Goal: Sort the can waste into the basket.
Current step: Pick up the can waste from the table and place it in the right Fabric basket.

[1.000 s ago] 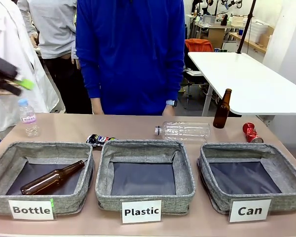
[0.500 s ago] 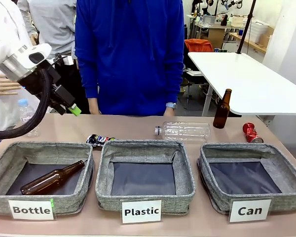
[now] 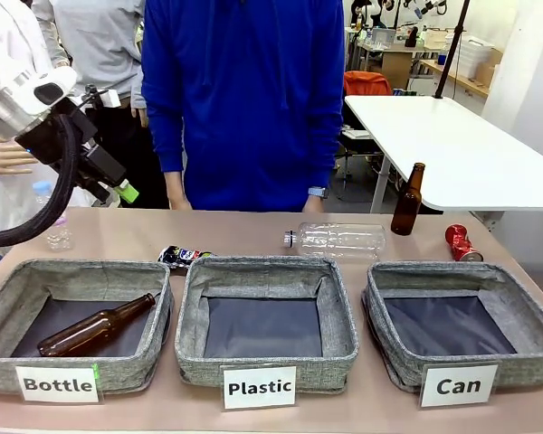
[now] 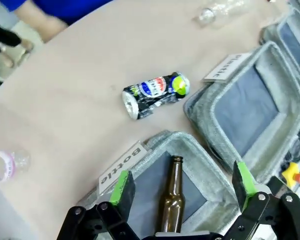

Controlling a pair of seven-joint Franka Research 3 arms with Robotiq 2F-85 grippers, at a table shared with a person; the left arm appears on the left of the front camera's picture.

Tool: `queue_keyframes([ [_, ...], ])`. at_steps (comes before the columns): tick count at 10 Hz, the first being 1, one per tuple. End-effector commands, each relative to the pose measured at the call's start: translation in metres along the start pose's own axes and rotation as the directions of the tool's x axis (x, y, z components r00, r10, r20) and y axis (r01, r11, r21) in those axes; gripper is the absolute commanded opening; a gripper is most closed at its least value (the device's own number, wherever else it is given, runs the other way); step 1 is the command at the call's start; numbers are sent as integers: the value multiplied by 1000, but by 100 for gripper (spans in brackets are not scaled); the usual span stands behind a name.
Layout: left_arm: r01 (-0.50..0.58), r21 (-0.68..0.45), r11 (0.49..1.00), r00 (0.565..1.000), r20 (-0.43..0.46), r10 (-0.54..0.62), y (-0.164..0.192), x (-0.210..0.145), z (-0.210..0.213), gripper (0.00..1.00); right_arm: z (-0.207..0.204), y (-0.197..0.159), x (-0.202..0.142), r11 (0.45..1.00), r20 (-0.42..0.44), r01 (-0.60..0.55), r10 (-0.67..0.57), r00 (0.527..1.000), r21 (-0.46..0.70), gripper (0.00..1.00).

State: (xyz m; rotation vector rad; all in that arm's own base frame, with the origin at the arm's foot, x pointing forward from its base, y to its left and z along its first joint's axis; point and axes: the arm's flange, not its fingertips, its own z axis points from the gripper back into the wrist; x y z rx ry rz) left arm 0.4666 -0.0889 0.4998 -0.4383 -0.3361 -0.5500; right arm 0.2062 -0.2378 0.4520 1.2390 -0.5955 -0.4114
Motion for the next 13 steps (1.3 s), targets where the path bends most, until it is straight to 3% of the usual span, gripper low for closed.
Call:
queue_keyframes([
  [1, -114, 184, 976, 993, -16, 119, -30, 12, -26, 100, 1, 0, 2, 999, 12, -24, 24, 1000, 20, 100],
  [4, -9, 249, 969, 992, -119, 39, -63, 54, -64, 100, 1, 0, 2, 999, 12, -24, 24, 1000, 20, 100],
  [5, 68, 213, 975, 988, -152, -36, -60, 49, -57, 100, 1, 0, 2, 999, 12, -24, 24, 1000, 20, 100],
  [7, 188, 76, 979, 979, -92, -181, -42, -10, 5, 100, 1, 0, 2, 999, 12, -24, 24, 1000, 20, 100],
  [10, 18, 46, 999, 997, 73, -21, -2, -142, 98, 100, 1, 0, 2, 999, 12, -24, 24, 1000, 20, 100],
  [13, -262, 2, 965, 938, 234, 254, 43, -244, 151, 100, 1, 0, 2, 999, 12, -24, 24, 1000, 20, 100],
])
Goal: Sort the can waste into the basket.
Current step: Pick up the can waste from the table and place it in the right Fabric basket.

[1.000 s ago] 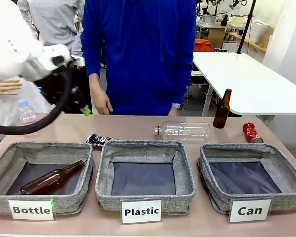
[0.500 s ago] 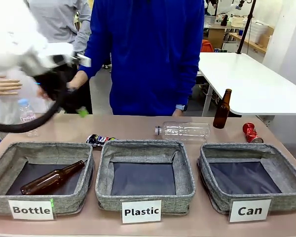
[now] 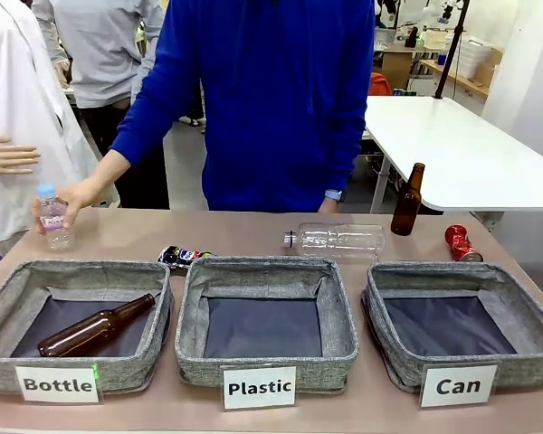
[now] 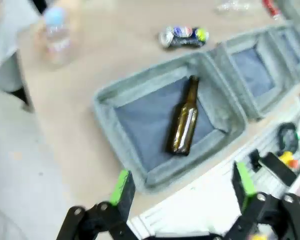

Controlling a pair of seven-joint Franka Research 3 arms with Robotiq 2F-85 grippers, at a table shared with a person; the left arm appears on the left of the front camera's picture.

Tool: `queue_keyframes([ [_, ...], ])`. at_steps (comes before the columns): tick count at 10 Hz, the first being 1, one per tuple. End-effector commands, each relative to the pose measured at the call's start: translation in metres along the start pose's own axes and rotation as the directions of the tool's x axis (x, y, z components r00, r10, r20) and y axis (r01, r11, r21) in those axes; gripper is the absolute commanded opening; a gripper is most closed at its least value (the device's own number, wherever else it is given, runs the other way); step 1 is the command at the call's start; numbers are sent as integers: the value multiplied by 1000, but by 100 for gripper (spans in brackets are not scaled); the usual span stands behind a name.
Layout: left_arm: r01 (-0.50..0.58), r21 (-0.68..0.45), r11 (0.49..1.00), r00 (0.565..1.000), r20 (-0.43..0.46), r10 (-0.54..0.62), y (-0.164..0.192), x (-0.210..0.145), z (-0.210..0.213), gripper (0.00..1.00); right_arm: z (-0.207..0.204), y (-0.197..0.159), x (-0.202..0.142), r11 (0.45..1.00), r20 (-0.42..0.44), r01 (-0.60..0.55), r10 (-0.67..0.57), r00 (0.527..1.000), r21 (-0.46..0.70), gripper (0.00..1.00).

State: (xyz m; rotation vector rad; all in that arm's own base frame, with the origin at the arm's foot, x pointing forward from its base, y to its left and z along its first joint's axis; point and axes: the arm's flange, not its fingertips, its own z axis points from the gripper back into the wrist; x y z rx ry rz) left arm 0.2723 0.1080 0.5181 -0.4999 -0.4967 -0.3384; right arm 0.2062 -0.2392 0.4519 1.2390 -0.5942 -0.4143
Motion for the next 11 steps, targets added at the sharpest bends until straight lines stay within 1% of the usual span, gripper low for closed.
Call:
queue_keyframes([
  [1, -150, -4, 989, 989, 11, 150, 24, -18, 11, 100, 0, 1, 2, 999, 11, -27, 27, 1000, 21, 100],
  [2, -178, -28, 984, 984, 10, 179, 35, -24, 10, 100, 0, 1, 2, 999, 11, -27, 27, 1000, 21, 100],
  [3, -198, -57, 979, 978, 50, 200, 48, -30, 11, 100, 0, 1, 2, 999, 11, -27, 27, 1000, 21, 100],
  [4, -207, -67, 976, 977, 43, 211, 53, -31, 5, 100, 0, 1, 2, 999, 11, -27, 27, 1000, 21, 100],
  [6, -187, -43, 981, 982, 17, 188, 42, -9, -7, 100, 0, 1, 2, 999, 11, -27, 27, 1000, 21, 100],
  [7, -182, -1, 983, 983, -7, 182, 28, 16, -24, 100, 0, 1, 2, 999, 11, -27, 27, 1000, 21, 100],
  [8, -195, 78, 978, 978, -52, 200, 10, 56, -52, 100, 0, 1, 2, 999, 11, -27, 27, 1000, 21, 100],
  [9, -154, 119, 981, 980, -109, 167, -6, 96, -81, 100, 0, 1, 2, 999, 11, -27, 27, 1000, 21, 100],
  [10, -111, 141, 984, 981, -141, 131, -21, 135, -109, 100, 0, 1, 2, 999, 11, -27, 27, 1000, 21, 100],
  [11, -95, 186, 978, 981, -149, 123, -31, 169, -133, 100, 0, 1, 2, 999, 11, -27, 27, 1000, 21, 100],
])
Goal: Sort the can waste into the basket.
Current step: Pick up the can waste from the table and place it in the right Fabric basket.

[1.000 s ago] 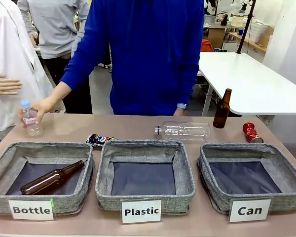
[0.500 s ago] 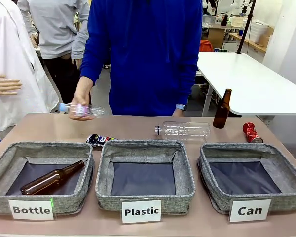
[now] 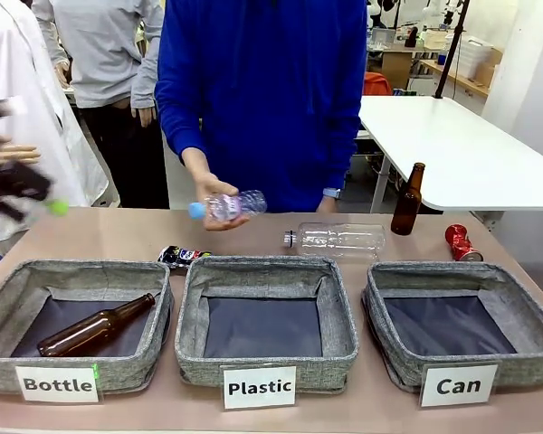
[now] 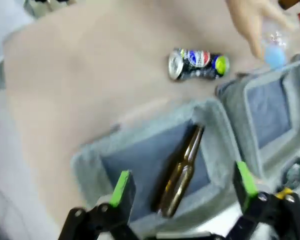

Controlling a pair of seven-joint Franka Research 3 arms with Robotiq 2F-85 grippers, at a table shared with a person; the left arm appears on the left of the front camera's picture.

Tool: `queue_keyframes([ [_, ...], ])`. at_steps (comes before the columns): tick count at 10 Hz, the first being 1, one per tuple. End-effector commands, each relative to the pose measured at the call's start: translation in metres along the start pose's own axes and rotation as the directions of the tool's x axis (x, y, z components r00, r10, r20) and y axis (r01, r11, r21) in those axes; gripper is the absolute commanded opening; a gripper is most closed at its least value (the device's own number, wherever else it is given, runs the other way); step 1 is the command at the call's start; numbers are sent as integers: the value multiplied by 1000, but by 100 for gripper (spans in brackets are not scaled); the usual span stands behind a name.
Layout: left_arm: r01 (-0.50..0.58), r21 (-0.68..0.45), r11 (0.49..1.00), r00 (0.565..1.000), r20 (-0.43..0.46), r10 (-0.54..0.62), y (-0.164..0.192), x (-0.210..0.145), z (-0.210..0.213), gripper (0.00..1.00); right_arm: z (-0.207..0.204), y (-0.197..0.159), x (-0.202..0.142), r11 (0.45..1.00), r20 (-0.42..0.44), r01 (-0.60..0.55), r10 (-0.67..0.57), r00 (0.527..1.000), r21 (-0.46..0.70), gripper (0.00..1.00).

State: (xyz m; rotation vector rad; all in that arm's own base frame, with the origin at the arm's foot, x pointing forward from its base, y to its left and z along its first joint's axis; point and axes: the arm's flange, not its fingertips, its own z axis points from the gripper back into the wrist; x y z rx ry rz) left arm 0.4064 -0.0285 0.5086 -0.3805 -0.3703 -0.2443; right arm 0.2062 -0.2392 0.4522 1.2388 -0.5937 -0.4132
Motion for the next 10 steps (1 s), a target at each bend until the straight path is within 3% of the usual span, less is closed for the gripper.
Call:
queue_keyframes([
  [1, 13, 80, 997, 999, -52, -9, 7, 74, -21, 100, 0, 1, 2, 999, 12, -26, 26, 1000, 22, 100],
  [2, 56, 49, 997, 994, -92, -51, 2, 94, -36, 100, 0, 1, 2, 999, 12, -26, 26, 1000, 22, 100],
  [4, 126, -5, 992, 984, -128, -126, 11, 82, -21, 100, 0, 1, 2, 999, 12, -26, 26, 1000, 22, 100],
  [6, 210, -157, 965, 974, -55, -221, 48, -17, 39, 100, 0, 1, 2, 999, 12, -26, 26, 1000, 22, 100],
  [8, 149, -210, 966, 984, 126, -124, 81, -102, 69, 100, 0, 1, 2, 999, 12, -26, 26, 1000, 22, 100],
  [10, 98, -225, 969, 984, 168, -61, 95, -136, 62, 100, 0, 1, 2, 999, 12, -26, 26, 1000, 22, 100],
])
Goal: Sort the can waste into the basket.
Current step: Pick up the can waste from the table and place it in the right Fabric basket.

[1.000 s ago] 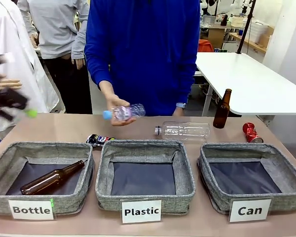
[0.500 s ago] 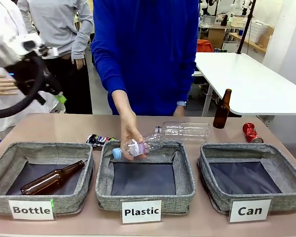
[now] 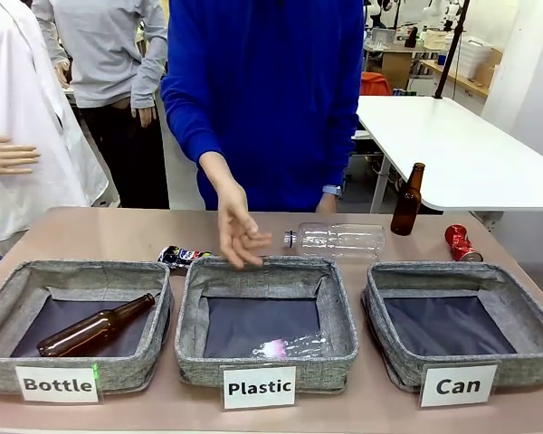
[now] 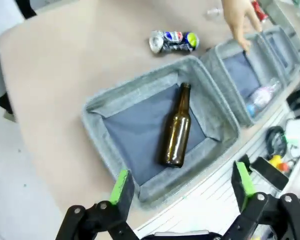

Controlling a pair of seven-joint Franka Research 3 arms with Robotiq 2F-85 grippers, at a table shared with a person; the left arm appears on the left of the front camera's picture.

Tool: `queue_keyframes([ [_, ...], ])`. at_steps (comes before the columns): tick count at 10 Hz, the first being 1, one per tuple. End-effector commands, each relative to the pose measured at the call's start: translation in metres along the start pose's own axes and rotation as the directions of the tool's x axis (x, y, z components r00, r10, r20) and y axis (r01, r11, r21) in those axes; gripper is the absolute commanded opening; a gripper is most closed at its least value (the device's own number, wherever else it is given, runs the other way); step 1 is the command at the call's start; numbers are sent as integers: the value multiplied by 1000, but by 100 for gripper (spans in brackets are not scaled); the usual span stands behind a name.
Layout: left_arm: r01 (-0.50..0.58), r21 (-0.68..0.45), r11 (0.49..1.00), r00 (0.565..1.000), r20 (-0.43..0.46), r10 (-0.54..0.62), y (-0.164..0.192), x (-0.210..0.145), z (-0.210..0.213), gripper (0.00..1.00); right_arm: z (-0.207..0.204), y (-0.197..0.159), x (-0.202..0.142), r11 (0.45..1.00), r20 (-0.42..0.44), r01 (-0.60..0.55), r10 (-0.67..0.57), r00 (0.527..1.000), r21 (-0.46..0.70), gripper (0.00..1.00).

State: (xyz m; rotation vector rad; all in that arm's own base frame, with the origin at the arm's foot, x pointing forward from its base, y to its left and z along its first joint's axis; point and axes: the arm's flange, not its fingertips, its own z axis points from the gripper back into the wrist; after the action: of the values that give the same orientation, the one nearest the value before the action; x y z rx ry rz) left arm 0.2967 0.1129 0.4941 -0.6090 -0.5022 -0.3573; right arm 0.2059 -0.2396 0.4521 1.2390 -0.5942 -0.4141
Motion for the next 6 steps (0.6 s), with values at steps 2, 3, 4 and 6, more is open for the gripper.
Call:
queue_keyframes([
  [2, -43, -4, 999, 999, 10, 43, 3, -11, -18, 100, -1, 1, 2, 999, 11, -27, 26, 1000, 21, 100],
  [3, -42, 17, 999, 999, -16, 42, 4, 6, -26, 100, -1, 1, 2, 999, 11, -27, 26, 1000, 21, 100],
  [4, -54, 58, 997, 997, -56, 57, -8, 25, -35, 100, -1, 1, 2, 999, 11, -27, 26, 1000, 21, 100],
  [6, -30, 235, 971, 985, -159, 69, -34, 104, -93, 100, -1, 1, 2, 999, 11, -27, 26, 1000, 21, 100],
])
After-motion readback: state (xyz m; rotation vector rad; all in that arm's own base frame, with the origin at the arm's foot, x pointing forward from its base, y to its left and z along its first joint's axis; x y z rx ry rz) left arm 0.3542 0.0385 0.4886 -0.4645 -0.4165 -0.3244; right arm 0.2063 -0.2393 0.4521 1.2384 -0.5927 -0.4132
